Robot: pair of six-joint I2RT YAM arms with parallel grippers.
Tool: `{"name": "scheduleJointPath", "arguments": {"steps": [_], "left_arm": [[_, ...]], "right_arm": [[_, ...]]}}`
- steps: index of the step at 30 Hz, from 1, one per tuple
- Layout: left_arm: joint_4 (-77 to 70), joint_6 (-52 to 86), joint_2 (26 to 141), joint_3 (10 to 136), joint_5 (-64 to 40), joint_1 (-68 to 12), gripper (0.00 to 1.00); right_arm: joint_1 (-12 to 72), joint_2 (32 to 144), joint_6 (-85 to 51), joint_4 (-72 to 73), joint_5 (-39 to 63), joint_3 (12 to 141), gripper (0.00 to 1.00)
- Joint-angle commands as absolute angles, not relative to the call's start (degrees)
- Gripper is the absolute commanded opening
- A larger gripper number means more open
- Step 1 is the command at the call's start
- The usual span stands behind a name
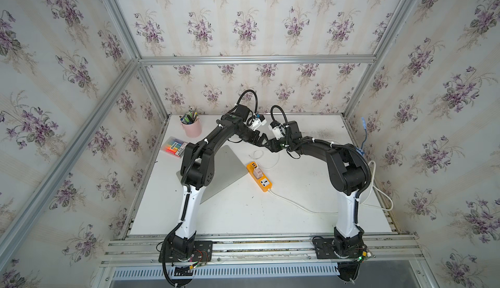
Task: Unplug the laptop charger
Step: Adjust the charging cable at the center of the board.
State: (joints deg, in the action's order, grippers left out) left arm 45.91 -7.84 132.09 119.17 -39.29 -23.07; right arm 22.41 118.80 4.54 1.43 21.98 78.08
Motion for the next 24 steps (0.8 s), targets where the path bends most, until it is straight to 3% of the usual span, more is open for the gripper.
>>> {"name": "scheduleJointPath", "arguments": {"steps": [1,7,8,12,24], "left_arm": [[47.03,-8.30,132.12,119.32,-40.65,-23.00,1.00],[46.86,-8.17,130.62,118.44,-40.77,-22.96,1.00],[46.88,-8.24,130.52,118.36,-40.50,-22.98,1.00],[46.50,-8.49,130.36,118.28,-37.89,-22.95,1.00],[33.57,-4.51,127.41,112.72,-13.16,-22.55,1.00]], "right_arm": [[22.19,118.71,6.36,3.08,23.65,78.11,0.62],[22.13,123.09,6.07,1.81,24.22,83.20,0.48],[22.15,123.13,5.99,1.88,24.62,83.53,0.42],[22.15,122.56,6.48,-0.65,25.63,84.72,0.00],[19.94,110.78,3.05,1.35,15.68,70.72,0.00]]}}
